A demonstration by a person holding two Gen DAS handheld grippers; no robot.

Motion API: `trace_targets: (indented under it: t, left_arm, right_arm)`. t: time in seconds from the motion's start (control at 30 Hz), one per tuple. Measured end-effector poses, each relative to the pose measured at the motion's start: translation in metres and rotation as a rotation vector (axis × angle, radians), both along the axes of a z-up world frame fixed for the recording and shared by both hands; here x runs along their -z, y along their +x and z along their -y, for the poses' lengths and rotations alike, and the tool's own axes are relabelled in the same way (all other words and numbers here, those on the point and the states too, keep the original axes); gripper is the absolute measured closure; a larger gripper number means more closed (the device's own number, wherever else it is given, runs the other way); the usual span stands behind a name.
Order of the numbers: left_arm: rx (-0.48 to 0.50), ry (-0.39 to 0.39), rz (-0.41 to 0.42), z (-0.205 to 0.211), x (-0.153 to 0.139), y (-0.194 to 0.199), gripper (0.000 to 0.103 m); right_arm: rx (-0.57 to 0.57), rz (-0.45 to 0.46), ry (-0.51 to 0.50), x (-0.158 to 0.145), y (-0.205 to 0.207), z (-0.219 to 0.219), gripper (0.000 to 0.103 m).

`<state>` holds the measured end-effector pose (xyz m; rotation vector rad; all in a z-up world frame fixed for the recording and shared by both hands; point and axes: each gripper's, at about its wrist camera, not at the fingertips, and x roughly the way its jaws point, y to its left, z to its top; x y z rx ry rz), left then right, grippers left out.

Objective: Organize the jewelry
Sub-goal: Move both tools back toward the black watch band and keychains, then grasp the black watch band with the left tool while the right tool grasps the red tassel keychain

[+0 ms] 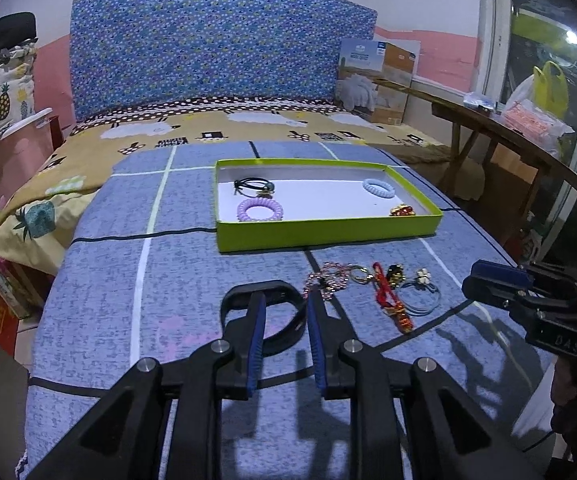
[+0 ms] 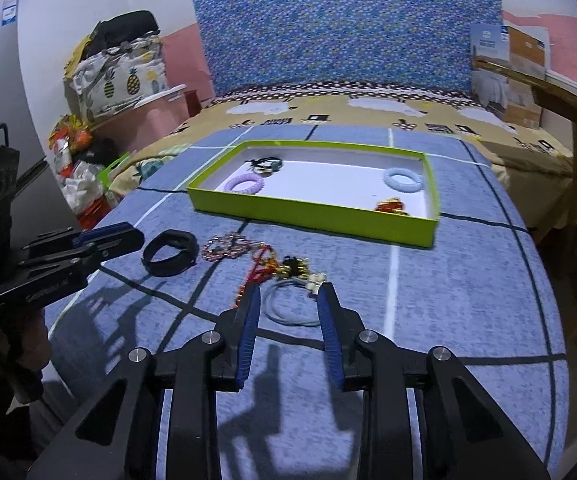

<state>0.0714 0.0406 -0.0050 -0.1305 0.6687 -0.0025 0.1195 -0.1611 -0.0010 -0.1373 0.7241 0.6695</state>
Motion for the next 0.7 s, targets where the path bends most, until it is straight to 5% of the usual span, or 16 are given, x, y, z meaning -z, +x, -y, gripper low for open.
trace_targets:
  t: [0.7]
  left_arm:
    - [-0.087,-0.019,-0.132,-0.024,0.029,0.022,0.080]
  right_arm:
    - [-0.077,-0.055,-0.064,0.027,0.012,-0.056,0.083]
